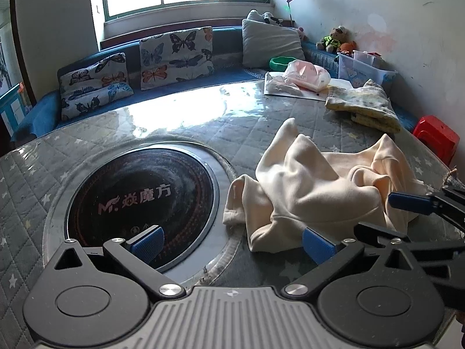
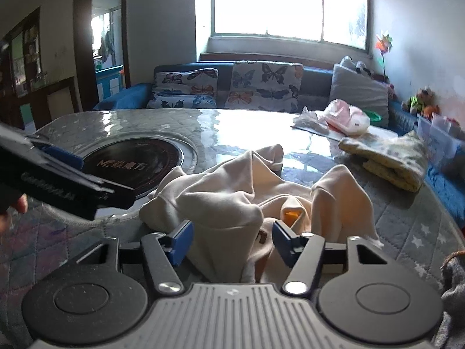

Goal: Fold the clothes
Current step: 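Grasp the sweatshirt edge with the right gripper while the left gripper grasps another edge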

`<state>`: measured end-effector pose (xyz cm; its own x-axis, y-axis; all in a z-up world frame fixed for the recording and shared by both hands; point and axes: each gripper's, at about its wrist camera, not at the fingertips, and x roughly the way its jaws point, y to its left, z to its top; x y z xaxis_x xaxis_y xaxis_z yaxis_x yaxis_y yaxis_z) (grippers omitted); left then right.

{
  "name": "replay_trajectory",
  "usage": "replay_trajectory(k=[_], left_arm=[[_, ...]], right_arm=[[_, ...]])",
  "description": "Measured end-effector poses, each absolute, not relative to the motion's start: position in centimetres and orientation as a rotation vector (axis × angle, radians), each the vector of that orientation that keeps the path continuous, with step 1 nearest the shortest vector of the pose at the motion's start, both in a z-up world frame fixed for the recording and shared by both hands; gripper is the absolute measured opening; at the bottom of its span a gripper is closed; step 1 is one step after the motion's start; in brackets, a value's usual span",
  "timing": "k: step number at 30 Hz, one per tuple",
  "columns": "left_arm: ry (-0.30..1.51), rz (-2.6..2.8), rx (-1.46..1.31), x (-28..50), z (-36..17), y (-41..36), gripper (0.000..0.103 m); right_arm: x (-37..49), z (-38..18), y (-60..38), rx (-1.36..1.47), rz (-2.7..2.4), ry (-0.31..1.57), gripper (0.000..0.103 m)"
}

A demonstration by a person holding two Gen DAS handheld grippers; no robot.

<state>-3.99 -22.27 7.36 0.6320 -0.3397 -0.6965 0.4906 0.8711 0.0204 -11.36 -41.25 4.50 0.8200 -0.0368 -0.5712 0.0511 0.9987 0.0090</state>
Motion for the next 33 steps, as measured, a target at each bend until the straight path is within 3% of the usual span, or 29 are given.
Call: replay_trajectory(k=[9,29,33], left_arm=[[0.735,-0.497,0.21,-4.1,7.9,-22.3,0.103],[0.686,-0.704,0.283,-7.1,8.7,-24.4,0.102],[0.703,-0.761,0.322,-7.4,7.6,-24.5,0.088]], right_arm=[[-10.5,3.7,-41.9,0.088,0.004,0.622,0.008],[-16.3,3.4,-29.3,-0.18,0.418,0.629,0.007],[-17.0,3.5,-27.9,-0.191,0.457,0.617,0.008]])
